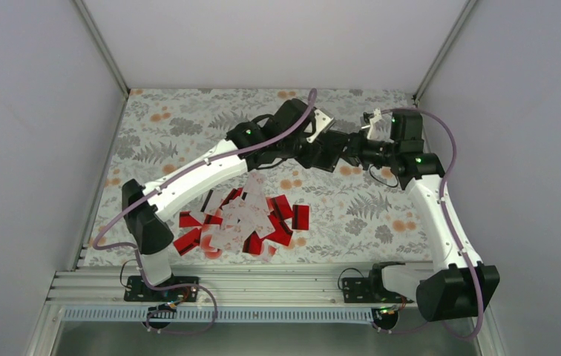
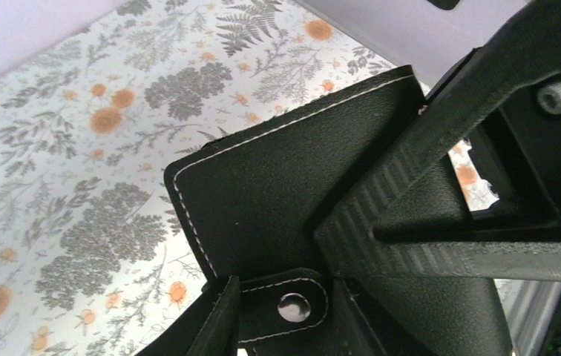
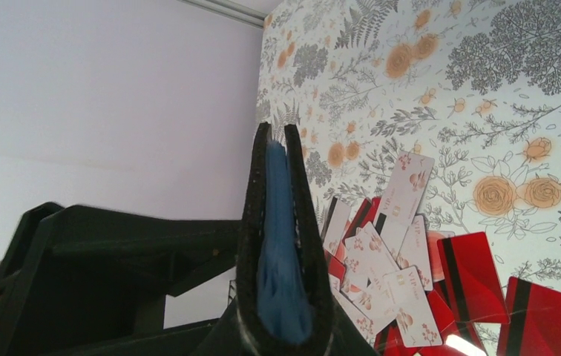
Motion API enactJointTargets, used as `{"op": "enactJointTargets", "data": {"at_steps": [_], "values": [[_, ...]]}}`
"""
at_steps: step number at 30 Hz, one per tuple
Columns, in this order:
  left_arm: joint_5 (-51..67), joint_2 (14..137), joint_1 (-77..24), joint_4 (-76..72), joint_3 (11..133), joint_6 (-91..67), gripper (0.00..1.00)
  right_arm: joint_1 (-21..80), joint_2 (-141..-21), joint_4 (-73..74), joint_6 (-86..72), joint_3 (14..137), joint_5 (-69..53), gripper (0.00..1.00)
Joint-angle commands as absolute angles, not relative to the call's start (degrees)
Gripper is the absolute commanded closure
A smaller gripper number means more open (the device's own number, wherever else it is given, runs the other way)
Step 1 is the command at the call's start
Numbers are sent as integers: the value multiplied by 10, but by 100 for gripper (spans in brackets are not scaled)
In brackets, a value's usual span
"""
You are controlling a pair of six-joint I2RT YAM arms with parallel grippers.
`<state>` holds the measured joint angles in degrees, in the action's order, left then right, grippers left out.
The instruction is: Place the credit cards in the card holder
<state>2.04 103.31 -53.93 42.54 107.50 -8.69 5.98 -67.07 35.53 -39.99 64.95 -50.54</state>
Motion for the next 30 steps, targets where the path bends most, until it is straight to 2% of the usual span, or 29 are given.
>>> {"op": "enactJointTargets", "data": {"at_steps": [1,6,12,18,22,25,26,27,28,30], "values": [[-82,1065,-565,473,1090,-78,70,71,-648,335,-418,656,-573,96],[-185,1073,-579,501,1086,-84,79,72,-641,339,-429,650,-564,96],[-246,1074,-581,518,1079,-95,89,71,-640,354,-434,644,-549,96],[-291,1060,-574,527,1046,-120,91,72,-644,362,-434,636,-548,96],[-266,1028,-516,518,998,-147,90,71,-645,365,-430,635,-549,96],[-226,983,-422,463,906,-149,88,71,-643,366,-429,633,-551,96],[-197,974,-379,454,884,-152,85,71,-642,366,-428,631,-550,96],[-165,966,-337,448,868,-157,75,72,-641,365,-427,628,-549,96],[-128,954,-300,441,853,-160,63,71,-641,365,-427,624,-549,96],[-72,913,-247,416,826,-161,33,72,-640,364,-427,619,-545,96]]}}
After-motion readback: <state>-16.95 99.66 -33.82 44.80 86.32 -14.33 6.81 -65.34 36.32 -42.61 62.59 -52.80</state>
